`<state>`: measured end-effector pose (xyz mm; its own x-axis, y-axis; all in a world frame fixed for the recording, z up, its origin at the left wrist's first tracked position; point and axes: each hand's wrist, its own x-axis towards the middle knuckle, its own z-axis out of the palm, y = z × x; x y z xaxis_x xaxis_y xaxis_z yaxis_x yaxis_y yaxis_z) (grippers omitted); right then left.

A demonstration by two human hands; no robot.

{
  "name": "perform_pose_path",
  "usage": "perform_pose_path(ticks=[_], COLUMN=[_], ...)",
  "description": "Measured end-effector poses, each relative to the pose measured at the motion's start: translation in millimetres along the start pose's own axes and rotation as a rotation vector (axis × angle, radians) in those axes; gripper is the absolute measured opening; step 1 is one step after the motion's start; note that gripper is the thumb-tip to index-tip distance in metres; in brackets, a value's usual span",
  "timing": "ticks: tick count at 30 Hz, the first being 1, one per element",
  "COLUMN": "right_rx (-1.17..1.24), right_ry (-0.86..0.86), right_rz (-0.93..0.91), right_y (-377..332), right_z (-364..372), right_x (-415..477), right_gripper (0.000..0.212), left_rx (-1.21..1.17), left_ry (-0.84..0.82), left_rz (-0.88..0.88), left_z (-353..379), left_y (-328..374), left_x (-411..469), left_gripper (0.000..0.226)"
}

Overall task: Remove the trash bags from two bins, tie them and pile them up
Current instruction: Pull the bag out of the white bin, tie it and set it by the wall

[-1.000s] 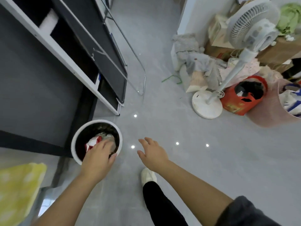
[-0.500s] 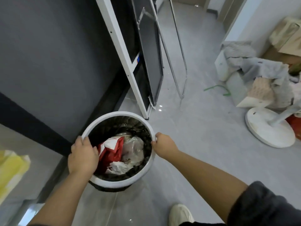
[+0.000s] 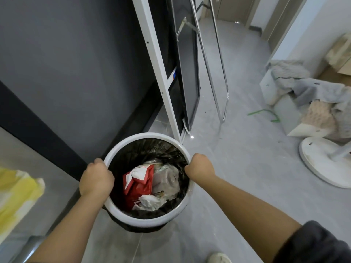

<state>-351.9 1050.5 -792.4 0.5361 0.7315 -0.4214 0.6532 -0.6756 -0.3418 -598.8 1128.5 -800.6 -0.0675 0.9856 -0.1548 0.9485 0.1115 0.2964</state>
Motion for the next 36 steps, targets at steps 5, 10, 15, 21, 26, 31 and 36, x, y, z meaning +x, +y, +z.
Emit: perform_pose_path(ticks=[5,10,15,21,26,31,36], right_rx=[-0.002,0.046,0.087,0.111,0.17,0.246,0.248], right_ry=[0.033,0.058,0.035,0.14,0.152,0.184,0.157], right_rz=[-0.007,-0.08,-0.091,0.06,0.286,0.425,0.509], right_y=[-3,0,9,68,142,206,261], right_z=[-3,-18,-18,-51,-64,-51,-13], right_x=[-1,-5,-8,13,24,36,48], right_gripper=[0.015,0.024,0.03,0.025,0.021,0.019,0.025], left_rx=[0.039,0.043,0.018,-0.103,-0.269,-0.222,-0.113], left_ry=[0.076,0.232,0.246,0.118,-0.086,-0.24,-0.353], left_rz=[0.056,0.208,0.279,0.359,0.584,0.715,0.538], left_z=[-10,-28,-48,-35,9,51,108], left_y=[4,7,30,81,146,192,224], left_x=[-6,-13,-17,-20,-33,-47,-82], left_gripper=[0.012,0.019,0.021,0.022,0.017,0.023,0.038])
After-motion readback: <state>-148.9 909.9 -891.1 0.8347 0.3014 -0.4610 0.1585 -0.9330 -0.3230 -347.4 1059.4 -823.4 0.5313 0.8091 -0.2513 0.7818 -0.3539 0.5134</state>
